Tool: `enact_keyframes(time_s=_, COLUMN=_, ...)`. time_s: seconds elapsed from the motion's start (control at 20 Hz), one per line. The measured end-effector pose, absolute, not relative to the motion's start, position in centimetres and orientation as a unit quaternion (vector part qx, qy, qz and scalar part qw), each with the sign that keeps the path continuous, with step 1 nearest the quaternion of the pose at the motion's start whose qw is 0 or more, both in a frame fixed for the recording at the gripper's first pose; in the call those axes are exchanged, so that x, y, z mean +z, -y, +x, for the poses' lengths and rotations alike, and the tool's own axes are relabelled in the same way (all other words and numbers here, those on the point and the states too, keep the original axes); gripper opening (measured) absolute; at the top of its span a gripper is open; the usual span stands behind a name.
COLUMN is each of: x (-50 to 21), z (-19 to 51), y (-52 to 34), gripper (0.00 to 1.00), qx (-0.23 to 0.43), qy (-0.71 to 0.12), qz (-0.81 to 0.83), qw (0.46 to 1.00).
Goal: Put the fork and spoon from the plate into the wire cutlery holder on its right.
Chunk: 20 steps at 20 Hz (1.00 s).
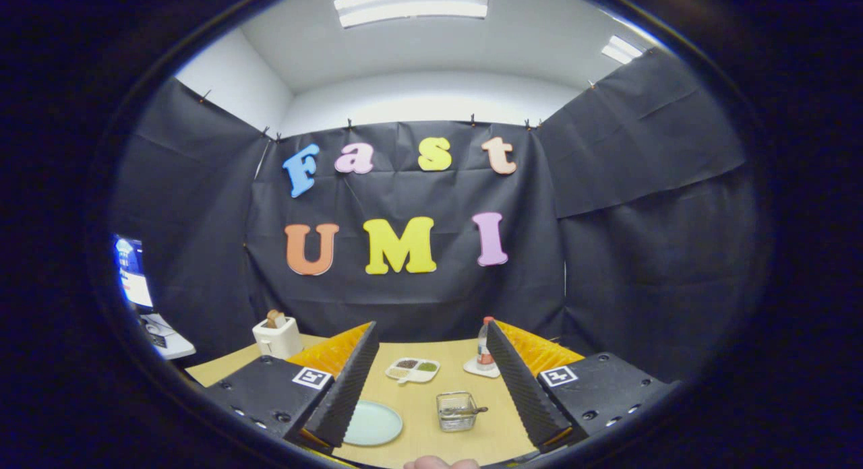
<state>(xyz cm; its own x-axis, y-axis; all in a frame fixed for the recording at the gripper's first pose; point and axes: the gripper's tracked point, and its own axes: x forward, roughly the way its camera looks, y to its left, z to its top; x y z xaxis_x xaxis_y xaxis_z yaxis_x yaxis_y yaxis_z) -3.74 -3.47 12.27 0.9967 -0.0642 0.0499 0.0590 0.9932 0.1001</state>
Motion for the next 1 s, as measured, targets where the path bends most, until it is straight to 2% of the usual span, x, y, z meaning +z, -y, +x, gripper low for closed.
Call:
enact_keyframes(time_s=0.15, x=11.2, z=-5.8, y=3.6, gripper=0.96, qx=-0.056, qy=0.064, qz=0.047, qw=0.995)
enact_keyframes(time_s=0.3, x=9.3, z=-6.2, y=2.3, gripper=0.95, qx=-0.043, qy=0.059, qz=0.057, qw=0.996)
enact_keyframes(time_s=0.6, x=11.5, z=-7.5, y=2.3, gripper=0.95, qx=-0.060, qy=0.117, qz=0.033, qw=0.991)
enact_keyframes(time_s=1.0, x=11.0, z=-7.2, y=1.1, gripper=0.95, qx=-0.047, qy=0.109, qz=0.046, qw=0.992)
